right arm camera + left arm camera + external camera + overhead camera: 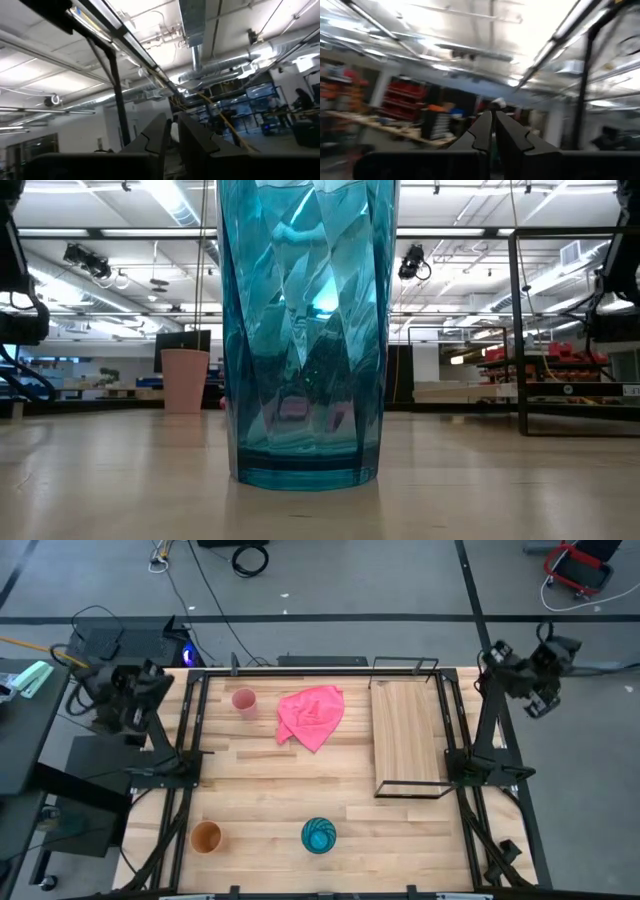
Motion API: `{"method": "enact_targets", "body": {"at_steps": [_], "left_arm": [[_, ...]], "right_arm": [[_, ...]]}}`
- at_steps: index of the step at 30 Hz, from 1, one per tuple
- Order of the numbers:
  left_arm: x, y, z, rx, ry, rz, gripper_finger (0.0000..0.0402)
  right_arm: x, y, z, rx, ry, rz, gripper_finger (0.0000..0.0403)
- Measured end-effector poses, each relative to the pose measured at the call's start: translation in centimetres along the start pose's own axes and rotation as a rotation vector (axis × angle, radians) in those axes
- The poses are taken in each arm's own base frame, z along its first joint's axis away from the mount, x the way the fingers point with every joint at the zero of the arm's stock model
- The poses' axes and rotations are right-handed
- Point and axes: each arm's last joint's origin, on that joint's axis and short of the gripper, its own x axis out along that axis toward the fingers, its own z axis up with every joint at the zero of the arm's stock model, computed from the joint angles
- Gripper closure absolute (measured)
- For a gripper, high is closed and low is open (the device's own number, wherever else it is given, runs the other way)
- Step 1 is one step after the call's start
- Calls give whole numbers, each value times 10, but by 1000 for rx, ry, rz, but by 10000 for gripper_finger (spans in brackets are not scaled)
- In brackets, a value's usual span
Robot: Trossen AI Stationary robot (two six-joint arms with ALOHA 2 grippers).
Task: Stack small to large cups/mugs on shelf
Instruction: Put the pink plastic cup on the shelf
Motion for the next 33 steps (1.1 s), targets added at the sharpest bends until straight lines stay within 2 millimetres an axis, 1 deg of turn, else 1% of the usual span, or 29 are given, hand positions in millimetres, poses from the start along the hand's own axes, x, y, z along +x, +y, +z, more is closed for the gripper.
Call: {"method": "enact_targets", "body": {"at_steps": [4, 7, 11, 14, 16, 18, 21, 26, 30, 33], "left_arm": [[5, 9, 17, 42, 8, 5, 378], [9, 21, 30, 56, 53, 31, 374], [20, 42, 47, 86, 121, 12, 368], [36, 60, 57, 92, 154, -71, 366], [47, 71, 60, 66, 184, -111, 367], [46, 77, 63, 75, 235, -74, 370], [46, 76, 62, 103, 236, -80, 375], [42, 70, 60, 116, 221, -69, 374], [41, 67, 58, 108, 217, -78, 367], [41, 66, 58, 77, 218, -75, 365]], "right_arm": [[5, -9, 18, -6, 39, -113, 346], [9, -13, 28, -28, 77, -170, 346], [14, -21, 41, -53, 82, -142, 346], [19, -32, 47, -46, 125, -135, 346], [24, -40, 48, -24, 163, -117, 346], [28, -41, 47, -18, 161, -68, 346], [27, -35, 43, -42, 151, -50, 346], [24, -36, 42, 25, 207, -150, 346], [23, -34, 41, 45, 213, -162, 346], [21, -30, 40, 64, 210, -186, 346]]}}
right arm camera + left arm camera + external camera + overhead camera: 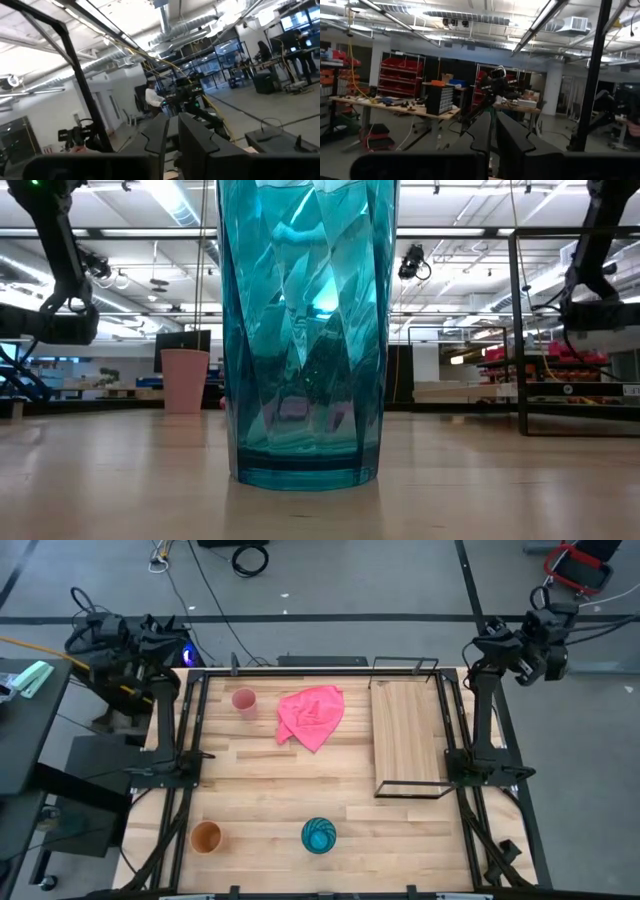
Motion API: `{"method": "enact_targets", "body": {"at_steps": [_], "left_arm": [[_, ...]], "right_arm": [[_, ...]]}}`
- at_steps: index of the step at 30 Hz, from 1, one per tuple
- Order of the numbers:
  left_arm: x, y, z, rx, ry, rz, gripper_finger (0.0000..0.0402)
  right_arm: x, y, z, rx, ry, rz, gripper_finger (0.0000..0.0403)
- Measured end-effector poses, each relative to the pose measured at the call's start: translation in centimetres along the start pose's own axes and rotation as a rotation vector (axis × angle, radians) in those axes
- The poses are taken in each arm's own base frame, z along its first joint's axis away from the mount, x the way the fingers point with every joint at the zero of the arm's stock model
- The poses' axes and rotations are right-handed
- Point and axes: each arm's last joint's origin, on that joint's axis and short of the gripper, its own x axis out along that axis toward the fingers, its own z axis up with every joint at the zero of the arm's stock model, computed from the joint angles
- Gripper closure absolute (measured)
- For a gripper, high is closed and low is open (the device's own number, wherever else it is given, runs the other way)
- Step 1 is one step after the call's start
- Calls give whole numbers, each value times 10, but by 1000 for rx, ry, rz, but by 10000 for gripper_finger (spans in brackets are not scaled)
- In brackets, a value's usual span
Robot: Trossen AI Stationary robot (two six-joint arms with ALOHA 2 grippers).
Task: Stack small to large cups/mugs on shelf
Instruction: Put the pink plastic cup on the shelf
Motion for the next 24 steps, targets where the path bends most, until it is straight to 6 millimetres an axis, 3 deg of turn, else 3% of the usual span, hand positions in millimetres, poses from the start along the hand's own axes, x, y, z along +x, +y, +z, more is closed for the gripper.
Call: {"method": "enact_targets", "body": {"at_steps": [6, 14, 24], "left_arm": [[-6, -8, -1, 33, -35, -1, 374], [-30, -24, -6, 52, -46, 164, 377], [-52, -52, -24, 39, -96, 216, 366]], "right_arm": [[-4, 19, -3, -51, -19, -99, 346], [-12, 31, -14, -62, -29, -264, 346], [-14, 38, -38, -3, 38, -189, 346]]}}
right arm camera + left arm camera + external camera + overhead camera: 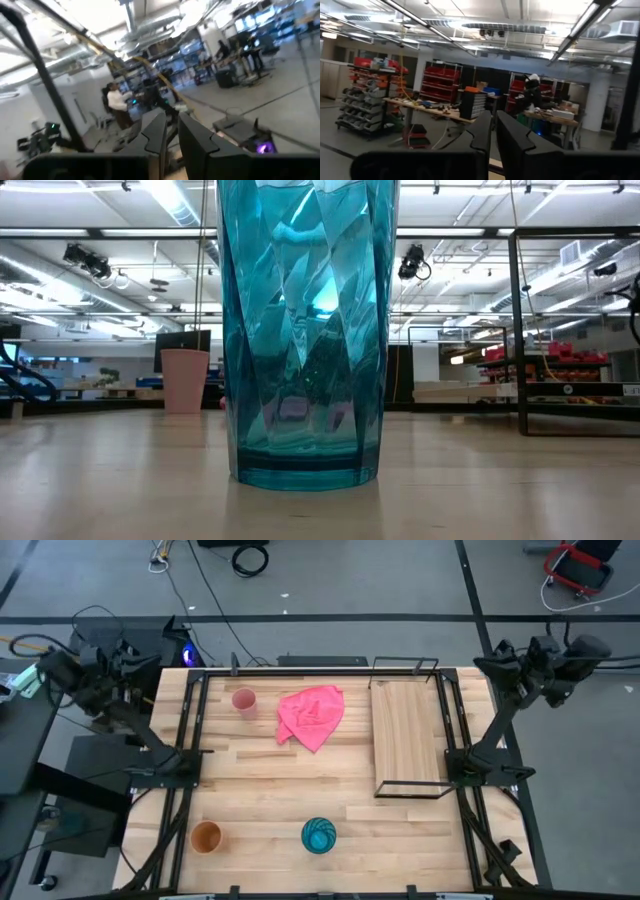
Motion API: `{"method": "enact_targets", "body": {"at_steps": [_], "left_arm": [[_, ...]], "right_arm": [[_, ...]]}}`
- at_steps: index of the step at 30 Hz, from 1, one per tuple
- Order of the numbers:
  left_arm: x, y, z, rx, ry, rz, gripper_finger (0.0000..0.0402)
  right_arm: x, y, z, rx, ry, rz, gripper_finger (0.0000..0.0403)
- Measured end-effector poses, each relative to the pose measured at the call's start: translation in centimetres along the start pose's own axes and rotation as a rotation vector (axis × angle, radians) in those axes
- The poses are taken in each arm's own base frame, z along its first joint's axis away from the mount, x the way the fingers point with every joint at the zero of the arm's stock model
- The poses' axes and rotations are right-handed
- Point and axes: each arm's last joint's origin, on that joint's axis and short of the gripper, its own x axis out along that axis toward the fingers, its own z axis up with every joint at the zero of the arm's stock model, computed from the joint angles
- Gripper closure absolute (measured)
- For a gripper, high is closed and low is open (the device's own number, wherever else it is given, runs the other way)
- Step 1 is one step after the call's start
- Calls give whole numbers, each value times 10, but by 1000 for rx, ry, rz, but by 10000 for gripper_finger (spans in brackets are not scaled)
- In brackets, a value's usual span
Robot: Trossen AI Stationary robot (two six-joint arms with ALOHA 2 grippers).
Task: Stack small to large cups/mugs on shelf
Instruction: Put the pink plastic cup on the shelf
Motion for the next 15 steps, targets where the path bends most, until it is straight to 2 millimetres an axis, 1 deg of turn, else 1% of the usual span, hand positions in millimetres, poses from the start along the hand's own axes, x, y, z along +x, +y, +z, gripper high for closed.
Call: {"method": "enact_targets", "body": {"at_steps": [6, 8, 12, 15], "left_arm": [[-13, -14, -13, -42, 36, -74, 374], [-17, -18, -17, -63, 59, -104, 376], [-23, -26, -20, -93, 64, -110, 375], [-24, -35, -27, -87, 67, -110, 371]], "right_arm": [[0, 3, -19, 49, 98, -55, 346], [4, 8, -25, 43, 124, -82, 346], [14, 21, -34, 35, 157, -112, 346], [21, 32, -40, 34, 180, -121, 346]]}}
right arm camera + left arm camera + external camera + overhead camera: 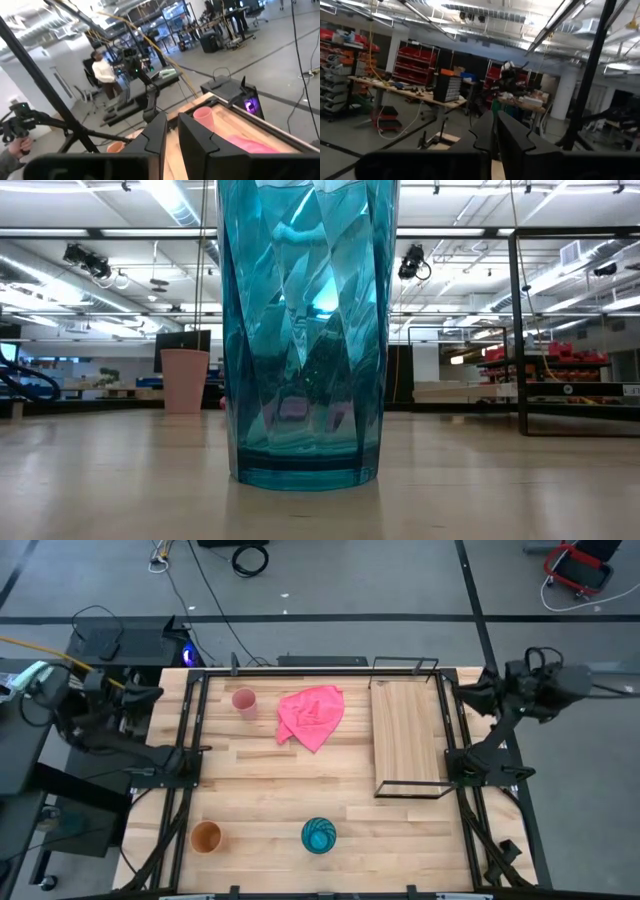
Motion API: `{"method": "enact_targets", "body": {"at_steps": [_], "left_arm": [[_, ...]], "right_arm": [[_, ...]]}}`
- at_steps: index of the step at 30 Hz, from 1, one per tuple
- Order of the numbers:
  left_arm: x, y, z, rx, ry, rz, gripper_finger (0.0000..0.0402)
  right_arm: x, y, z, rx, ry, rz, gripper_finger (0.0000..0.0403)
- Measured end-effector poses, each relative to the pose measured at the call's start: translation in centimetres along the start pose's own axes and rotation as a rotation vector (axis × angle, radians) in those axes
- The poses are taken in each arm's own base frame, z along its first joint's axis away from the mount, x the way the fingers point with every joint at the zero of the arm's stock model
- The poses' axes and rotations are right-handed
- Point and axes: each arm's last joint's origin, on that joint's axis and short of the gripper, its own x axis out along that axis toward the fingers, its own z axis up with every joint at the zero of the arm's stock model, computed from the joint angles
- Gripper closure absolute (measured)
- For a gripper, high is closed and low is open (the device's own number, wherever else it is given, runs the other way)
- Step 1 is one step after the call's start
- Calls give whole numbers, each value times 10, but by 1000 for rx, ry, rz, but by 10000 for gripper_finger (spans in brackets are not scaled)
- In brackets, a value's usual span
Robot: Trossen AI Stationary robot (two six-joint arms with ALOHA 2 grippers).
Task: Stack small to large cups/mugs on shelf
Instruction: Put the pink plastic cup on the shelf
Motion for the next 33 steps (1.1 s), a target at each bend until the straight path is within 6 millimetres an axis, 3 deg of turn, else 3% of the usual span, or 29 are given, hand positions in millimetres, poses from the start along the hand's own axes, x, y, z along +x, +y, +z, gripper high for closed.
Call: {"method": "enact_targets", "body": {"at_steps": [8, 19, 29, 33], "left_arm": [[16, -15, -30, -14, 29, -19, 368], [44, -15, -56, 0, 3, 16, 371], [90, -28, -36, 83, 173, -2, 371], [96, -27, -26, 93, 271, 169, 376]], "right_arm": [[22, 30, -18, -11, 40, -69, 346], [40, 53, -35, 60, 62, -117, 346], [49, 64, -44, 54, 78, -129, 346], [50, 66, -46, 43, 82, -132, 346]]}}
